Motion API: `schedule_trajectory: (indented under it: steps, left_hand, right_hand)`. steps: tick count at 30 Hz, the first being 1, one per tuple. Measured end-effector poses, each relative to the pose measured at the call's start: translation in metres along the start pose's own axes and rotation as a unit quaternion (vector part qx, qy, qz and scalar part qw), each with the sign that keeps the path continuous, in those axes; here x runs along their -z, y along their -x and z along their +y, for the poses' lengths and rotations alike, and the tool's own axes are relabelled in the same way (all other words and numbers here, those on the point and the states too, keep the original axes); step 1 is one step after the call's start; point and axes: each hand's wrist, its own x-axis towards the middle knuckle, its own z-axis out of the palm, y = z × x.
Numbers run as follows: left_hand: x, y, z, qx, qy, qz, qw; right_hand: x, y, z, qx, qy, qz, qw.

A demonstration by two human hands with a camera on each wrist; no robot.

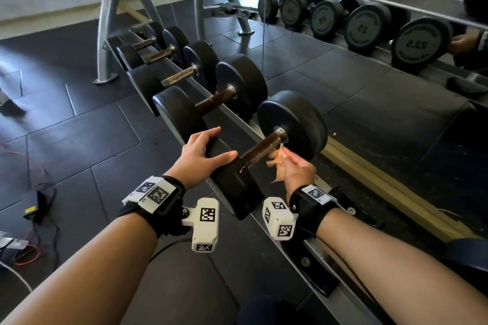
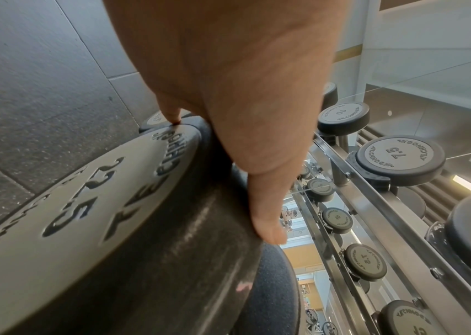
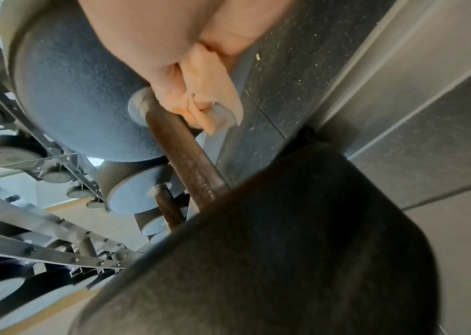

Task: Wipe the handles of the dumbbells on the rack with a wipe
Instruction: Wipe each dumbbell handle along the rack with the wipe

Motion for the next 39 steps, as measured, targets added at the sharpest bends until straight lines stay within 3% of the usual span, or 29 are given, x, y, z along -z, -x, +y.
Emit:
schedule_trajectory:
  steps: [2, 5, 9, 11, 17, 22, 29, 31, 35, 39]
  left_hand:
    - [0.000, 0.000, 0.001, 0.000, 0.001, -0.001, 1.000]
    - [0.000, -0.001, 0.000, 0.000, 0.001, -0.001, 1.000]
    - [0.000, -0.002, 0.000, 0.000, 0.003, 0.000, 1.000]
    - [-0.001, -0.001, 0.000, 0.000, -0.002, 0.000, 1.000]
    - [0.000, -0.001, -0.001, -0.005, -0.008, 0.008, 1.000]
    - [-0.001, -0.001, -0.001, -0.001, -0.011, 0.004, 1.000]
    - [-0.001, -0.002, -0.001, 0.006, -0.012, 0.003, 1.000]
    - [-0.001, -0.002, -0.001, 0.007, -0.010, -0.001, 1.000]
    - [0.000, -0.002, 0.000, 0.007, -0.010, -0.003, 1.000]
    - [-0.001, -0.001, 0.000, 0.005, -0.007, -0.001, 1.000]
  right_hand:
    - [-0.009, 0.000, -0.002, 0.004, 0.003, -0.002, 1.000]
    - [-0.020, 0.010, 0.004, -0.047, 0.007, -0.034, 0.998]
    - [-0.017, 0.027, 0.017, -0.058, 0.085, -0.149, 0.983]
    - [-0.008, 0.024, 0.013, -0.043, 0.092, -0.174, 0.980]
    - [0.006, -0.010, -0.014, 0.039, 0.078, -0.028, 0.996]
    - [-0.020, -0.001, -0.004, -0.010, 0.110, -0.048, 0.993]
    - [-0.012, 0.025, 0.007, -0.010, 0.186, -0.200, 0.962]
    - [0.000, 0.013, -0.007, 0.005, 0.185, -0.191, 0.964]
    - [0.014, -0.011, -0.027, 0.062, 0.169, -0.061, 0.982]
    - [-0.008, -0.015, -0.020, 0.031, 0.158, -0.048, 0.986]
